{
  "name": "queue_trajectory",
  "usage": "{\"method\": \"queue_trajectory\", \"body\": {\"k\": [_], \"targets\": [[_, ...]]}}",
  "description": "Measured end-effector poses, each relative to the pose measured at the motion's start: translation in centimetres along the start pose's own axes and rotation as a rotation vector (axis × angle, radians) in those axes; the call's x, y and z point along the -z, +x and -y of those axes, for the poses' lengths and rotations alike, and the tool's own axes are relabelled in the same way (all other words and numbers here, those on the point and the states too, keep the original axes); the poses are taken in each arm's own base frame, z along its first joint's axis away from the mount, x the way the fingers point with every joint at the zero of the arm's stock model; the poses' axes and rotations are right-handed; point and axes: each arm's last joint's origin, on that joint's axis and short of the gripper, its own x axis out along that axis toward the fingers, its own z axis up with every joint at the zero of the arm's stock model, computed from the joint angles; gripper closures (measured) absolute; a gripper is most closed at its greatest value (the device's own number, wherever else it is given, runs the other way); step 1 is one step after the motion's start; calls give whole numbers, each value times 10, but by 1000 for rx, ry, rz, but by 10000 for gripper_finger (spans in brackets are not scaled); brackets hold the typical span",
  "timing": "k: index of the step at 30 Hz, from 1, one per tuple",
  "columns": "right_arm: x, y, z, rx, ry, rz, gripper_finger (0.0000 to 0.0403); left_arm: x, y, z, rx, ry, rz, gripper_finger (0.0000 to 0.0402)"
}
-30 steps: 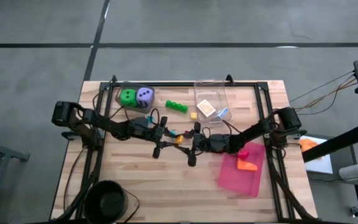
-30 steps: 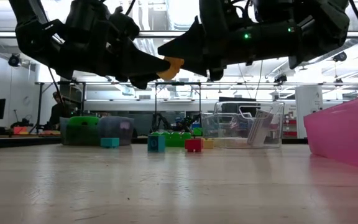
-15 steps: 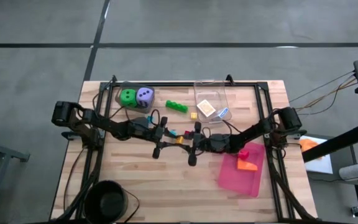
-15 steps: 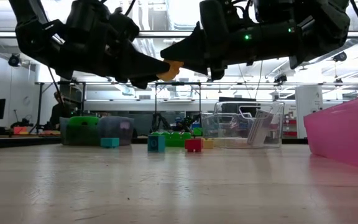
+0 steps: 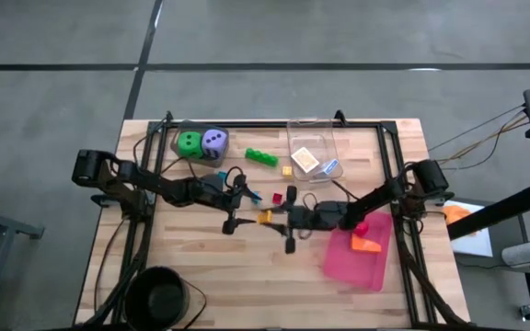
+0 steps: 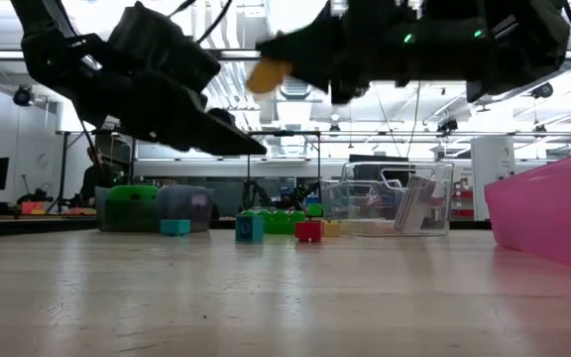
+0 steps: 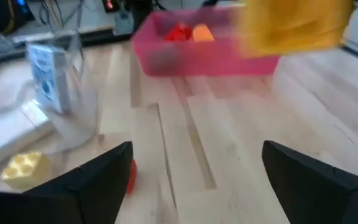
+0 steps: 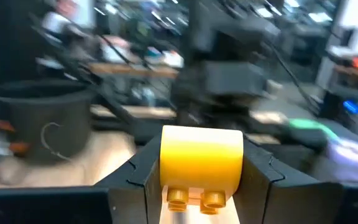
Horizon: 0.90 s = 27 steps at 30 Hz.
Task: Pick & Place Toys
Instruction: Put the yellow game piece into the pink bin
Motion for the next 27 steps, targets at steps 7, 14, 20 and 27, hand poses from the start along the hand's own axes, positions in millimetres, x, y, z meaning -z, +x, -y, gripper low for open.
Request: {"method": "queue_trajectory", "body": {"k": [7,14,20,27], "targets": [[10,-28,-2,-83,2,90,271,-1,-1,0,-6,-4,0,34],[25,-64,-6,-108,76,20,271,0,-1,0,-7,-30,-12,34],[12,-90,-8,-83,113,-88,271,1,-1,0,-6,-31,-18,33],[-21,-118,-8,-31,177,-450,271,2,-1,0,-13,-35,-27,33]]}}
